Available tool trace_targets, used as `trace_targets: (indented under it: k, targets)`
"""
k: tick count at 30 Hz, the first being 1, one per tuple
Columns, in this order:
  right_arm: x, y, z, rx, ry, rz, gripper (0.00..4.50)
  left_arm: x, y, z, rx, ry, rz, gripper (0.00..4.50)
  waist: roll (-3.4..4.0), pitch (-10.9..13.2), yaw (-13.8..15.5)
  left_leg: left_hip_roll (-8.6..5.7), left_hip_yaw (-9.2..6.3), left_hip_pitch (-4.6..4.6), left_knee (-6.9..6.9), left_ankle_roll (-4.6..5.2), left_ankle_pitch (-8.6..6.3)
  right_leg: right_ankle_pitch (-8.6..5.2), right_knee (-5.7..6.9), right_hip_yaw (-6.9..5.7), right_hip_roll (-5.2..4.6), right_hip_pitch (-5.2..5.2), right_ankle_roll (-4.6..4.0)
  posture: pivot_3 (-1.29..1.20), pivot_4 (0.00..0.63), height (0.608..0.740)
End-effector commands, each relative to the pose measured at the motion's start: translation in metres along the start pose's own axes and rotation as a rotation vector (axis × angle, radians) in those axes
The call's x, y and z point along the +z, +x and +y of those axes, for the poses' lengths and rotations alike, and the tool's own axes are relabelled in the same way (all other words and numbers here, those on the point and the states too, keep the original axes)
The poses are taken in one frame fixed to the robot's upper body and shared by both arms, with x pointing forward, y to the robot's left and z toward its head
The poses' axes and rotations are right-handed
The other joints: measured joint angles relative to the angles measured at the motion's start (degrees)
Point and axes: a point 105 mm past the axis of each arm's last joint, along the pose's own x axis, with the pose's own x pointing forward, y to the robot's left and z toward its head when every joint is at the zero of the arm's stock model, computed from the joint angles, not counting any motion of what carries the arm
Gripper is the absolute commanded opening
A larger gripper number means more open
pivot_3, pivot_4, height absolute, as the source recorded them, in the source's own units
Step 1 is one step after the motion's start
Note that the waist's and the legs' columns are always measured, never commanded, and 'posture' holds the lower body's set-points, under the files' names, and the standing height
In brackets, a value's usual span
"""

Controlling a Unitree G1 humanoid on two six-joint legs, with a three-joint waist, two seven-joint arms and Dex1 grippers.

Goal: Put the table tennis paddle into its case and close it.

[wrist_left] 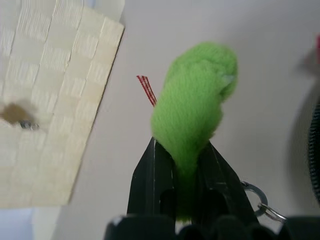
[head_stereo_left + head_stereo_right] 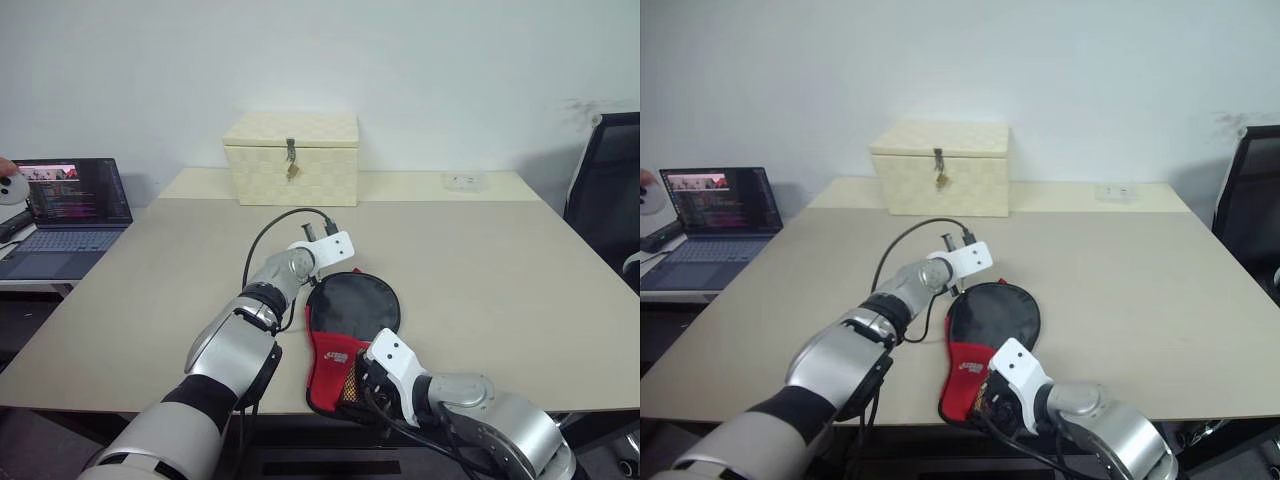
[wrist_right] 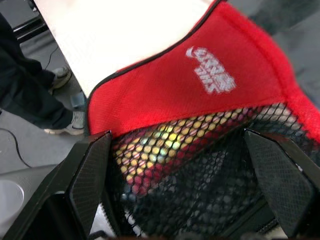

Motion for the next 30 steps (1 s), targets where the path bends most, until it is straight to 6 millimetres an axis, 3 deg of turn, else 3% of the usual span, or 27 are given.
trace_targets:
  k: [1,7,11,17,22,24,30]
  targets:
    - [-0.043,0.006,0.022,0.079,0.084,0.185,4.5,0.039,0.002,0.009,0.037,0.226,-0.105,0.04,-0.02,-0.01,0.02,0.0,-0.01,0.0,0.0,0.0,0.0,-0.01,0.0,0.0,-0.01,0.01,0.01,0.0,0.15,0.74]
    - [-0.041,0.008,0.027,0.079,0.087,0.179,4.5,0.065,0.003,0.001,0.037,0.313,-0.18,0.04,-0.02,-0.01,-0.09,0.01,0.01,0.02,-0.02,0.0,0.0,-0.02,-0.02,0.01,0.0,0.02,0.03,0.0,0.15,0.74]
    - [-0.018,0.005,0.022,0.087,0.115,0.07,4.5,0.06,0.002,0.009,0.062,0.198,-0.171,0.04,-0.02,-0.01,-0.08,0.01,0.01,0.02,-0.01,0.0,0.0,-0.03,-0.01,0.01,0.0,0.02,0.04,0.0,0.15,0.74]
    - [0.02,-0.005,0.012,0.131,0.175,-0.104,4.5,0.027,-0.002,0.021,0.112,-0.049,-0.122,0.04,-0.03,0.0,-0.19,0.03,0.0,0.01,0.0,0.0,0.0,-0.02,0.03,0.01,0.0,-0.01,0.04,0.0,0.15,0.74]
    - [0.048,-0.016,-0.008,0.125,0.215,-0.23,4.5,-0.03,-0.009,0.011,0.109,-0.208,-0.027,0.04,-0.03,0.0,-0.61,0.06,0.03,0.01,-0.01,0.0,0.0,0.12,0.1,0.04,0.01,-0.08,-0.22,0.0,0.15,0.74]
    - [0.056,-0.017,-0.012,0.132,0.22,-0.26,4.5,-0.044,-0.011,0.005,0.11,-0.267,-0.001,0.04,-0.03,0.0,-0.52,0.04,0.01,0.0,0.0,0.0,0.0,0.13,0.11,0.03,0.01,-0.09,-0.23,0.0,0.15,0.74]
    - [0.084,-0.014,-0.028,0.128,0.218,-0.368,4.5,-0.065,-0.016,-0.006,0.118,-0.39,0.032,0.04,-0.04,0.0,0.01,0.0,-0.05,-0.15,0.09,0.0,0.0,0.15,0.1,-0.05,-0.03,-0.15,-0.24,0.0,0.15,0.74]
